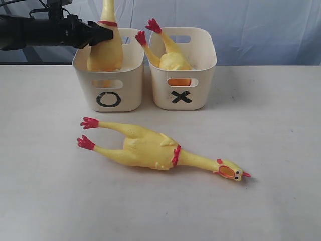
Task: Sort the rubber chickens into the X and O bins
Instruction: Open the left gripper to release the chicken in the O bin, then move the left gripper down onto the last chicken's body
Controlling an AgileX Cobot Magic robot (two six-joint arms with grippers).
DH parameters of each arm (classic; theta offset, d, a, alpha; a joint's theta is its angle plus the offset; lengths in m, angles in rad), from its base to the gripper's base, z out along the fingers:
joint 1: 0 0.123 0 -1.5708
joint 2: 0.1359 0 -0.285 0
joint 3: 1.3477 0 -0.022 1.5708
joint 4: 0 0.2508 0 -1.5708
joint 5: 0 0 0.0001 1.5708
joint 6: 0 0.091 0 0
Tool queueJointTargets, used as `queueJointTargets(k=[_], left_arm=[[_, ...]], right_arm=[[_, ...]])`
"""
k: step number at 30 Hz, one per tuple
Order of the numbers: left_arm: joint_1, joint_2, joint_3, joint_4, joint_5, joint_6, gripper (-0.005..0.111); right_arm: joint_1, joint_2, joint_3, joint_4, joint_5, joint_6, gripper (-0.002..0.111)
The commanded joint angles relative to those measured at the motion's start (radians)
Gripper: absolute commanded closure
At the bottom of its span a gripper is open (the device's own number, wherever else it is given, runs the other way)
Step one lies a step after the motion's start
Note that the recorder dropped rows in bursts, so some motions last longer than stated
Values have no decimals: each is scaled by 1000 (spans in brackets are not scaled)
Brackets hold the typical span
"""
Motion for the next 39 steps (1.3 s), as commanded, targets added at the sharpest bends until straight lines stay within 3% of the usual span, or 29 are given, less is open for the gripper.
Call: queueJointTargets(k=[1, 5, 29, 39], left_arm=[[-3, -5, -8, -16, -12, -12, 43], [-3, -5, -8, -14, -27, -30, 36], [-3, -28, -10, -13, 83, -27, 37], [-3, -171, -10, 315, 211, -37, 49]], right_arm=[[-5, -7, 4, -8, -2, -2, 109], [-5, -7, 4, -8, -2, -2, 109], [-5, -7, 4, -8, -2, -2, 109], [-5, -7, 4, -8, -2, -2, 109]])
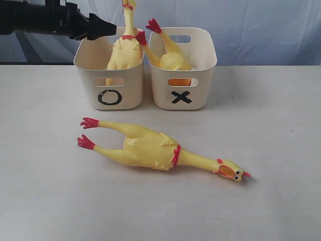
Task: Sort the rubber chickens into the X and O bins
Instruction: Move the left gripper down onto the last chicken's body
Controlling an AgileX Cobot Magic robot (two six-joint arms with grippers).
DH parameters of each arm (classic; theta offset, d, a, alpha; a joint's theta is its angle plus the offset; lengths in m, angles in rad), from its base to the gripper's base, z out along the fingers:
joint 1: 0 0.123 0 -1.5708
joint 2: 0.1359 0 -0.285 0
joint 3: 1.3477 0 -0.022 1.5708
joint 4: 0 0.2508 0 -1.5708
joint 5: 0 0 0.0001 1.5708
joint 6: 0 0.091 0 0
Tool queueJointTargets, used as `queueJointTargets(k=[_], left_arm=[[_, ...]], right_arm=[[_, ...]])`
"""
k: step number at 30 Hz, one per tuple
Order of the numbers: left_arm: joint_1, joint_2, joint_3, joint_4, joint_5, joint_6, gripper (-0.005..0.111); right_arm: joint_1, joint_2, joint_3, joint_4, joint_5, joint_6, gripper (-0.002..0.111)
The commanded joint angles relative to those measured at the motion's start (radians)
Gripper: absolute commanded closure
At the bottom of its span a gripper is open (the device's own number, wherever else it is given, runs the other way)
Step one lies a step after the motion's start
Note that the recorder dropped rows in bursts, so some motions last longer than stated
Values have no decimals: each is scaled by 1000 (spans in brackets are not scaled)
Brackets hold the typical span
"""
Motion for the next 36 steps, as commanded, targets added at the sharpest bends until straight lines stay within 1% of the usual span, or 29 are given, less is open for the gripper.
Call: queueJointTargets(k=[1, 5, 9, 14, 18, 20, 21, 22, 23, 27, 29, 32, 33, 36], left_arm=[[-3, -75, -10, 132, 117, -24, 49], [-3, -121, -10, 192, 243, -83, 49], [-5, -157, -2, 282, 333, -157, 49], [-5, -215, 49, 295, 341, -159, 49], [-26, -287, 122, 347, 337, -130, 49], [-49, -311, 164, 390, 307, -130, 49], [-72, -327, 190, 417, 289, -130, 49], [-84, -333, 203, 437, 287, -130, 49], [-109, -348, 229, 460, 297, -138, 51], [-208, -382, 324, 493, 268, -105, 53], [-274, -382, 353, 576, 235, -104, 53], [-364, -382, 414, 685, 148, -90, 53], [-384, -382, 429, 687, 129, -57, 52], [-412, -382, 455, 683, 108, 4, 52]], right_arm=[[-5, -7, 4, -8, -2, -2, 109], [-5, -7, 4, -8, -2, -2, 109], [-5, -7, 4, -8, -2, -2, 109], [-5, -7, 4, -8, -2, -2, 109], [-5, -7, 4, -8, -2, -2, 109], [-5, -7, 4, -8, -2, -2, 109], [-5, -7, 4, -8, -2, -2, 109], [-5, -7, 4, -8, -2, -2, 109], [-5, -7, 4, -8, -2, -2, 109], [-5, -7, 4, -8, -2, -2, 109], [-5, -7, 4, -8, -2, -2, 109], [-5, -7, 4, -8, -2, -2, 109], [-5, -7, 4, -8, -2, -2, 109], [-5, -7, 4, -8, -2, -2, 109]])
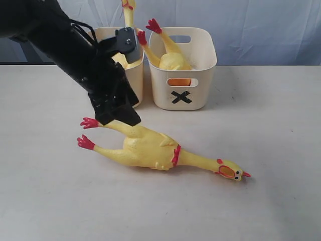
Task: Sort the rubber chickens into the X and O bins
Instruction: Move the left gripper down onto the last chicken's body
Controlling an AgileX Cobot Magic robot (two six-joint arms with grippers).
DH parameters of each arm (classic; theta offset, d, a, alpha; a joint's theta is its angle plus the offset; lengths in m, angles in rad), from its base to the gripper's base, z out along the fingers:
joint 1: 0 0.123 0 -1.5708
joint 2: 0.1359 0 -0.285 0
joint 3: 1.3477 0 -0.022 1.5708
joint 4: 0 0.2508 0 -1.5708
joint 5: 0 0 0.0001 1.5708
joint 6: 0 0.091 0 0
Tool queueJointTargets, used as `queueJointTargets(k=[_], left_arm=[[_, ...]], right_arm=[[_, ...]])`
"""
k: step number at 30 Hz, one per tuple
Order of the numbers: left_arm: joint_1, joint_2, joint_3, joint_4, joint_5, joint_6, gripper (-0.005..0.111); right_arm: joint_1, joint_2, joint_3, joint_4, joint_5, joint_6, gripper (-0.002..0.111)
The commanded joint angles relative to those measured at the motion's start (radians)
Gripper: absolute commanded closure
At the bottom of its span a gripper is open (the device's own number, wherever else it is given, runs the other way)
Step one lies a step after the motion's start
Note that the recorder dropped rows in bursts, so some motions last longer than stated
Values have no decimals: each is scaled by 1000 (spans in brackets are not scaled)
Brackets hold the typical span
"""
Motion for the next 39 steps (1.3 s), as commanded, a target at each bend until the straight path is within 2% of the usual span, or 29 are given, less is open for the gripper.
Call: queueJointTargets(k=[1, 7, 15, 19, 24, 39], left_arm=[[-42, -8, 36, 3, -48, 75, 52], [-57, 41, 36, -2, -74, 107, 52], [-57, 113, 36, 126, -108, 122, 52], [-57, 116, 36, 204, -166, 114, 52], [-57, 116, 36, 201, -211, 114, 43], [-57, 142, 36, 176, -228, 110, 43]], right_arm=[[-5, -7, 4, -8, -2, -4, 109], [-5, -7, 4, -8, -2, -4, 109], [-5, -7, 4, -8, -2, -4, 109], [-5, -7, 4, -8, -2, -4, 109], [-5, -7, 4, -8, -2, -4, 109], [-5, -7, 4, -8, -2, -4, 109]])
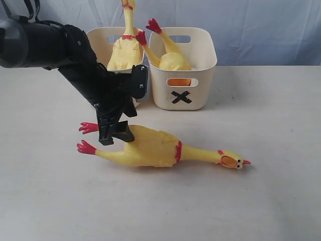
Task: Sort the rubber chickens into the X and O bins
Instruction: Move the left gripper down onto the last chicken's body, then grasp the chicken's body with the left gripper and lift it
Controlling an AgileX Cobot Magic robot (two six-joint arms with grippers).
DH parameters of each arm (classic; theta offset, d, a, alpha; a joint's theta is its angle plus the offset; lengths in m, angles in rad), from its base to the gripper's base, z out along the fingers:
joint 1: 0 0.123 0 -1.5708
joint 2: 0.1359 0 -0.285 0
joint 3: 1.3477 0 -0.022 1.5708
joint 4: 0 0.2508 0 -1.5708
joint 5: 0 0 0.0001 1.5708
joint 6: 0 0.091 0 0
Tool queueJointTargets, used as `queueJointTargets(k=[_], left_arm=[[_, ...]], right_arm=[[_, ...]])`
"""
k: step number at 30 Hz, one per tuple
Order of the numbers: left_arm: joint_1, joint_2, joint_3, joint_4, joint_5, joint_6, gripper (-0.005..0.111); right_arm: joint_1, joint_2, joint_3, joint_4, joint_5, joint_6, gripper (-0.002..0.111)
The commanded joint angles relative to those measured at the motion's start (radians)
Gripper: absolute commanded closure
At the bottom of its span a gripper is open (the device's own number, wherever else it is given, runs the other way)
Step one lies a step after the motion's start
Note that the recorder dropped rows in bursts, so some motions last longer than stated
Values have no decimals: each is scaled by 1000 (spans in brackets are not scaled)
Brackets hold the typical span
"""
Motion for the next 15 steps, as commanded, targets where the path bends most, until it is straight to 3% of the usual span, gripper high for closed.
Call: queueJointTargets(k=[1, 15], left_arm=[[-5, 15, 1, -42, 10, -10, 43], [-5, 79, 1, -185, 139, -22, 47]], right_arm=[[-5, -7, 4, -8, -2, -1, 109], [-5, -7, 4, -8, -2, -1, 109]])
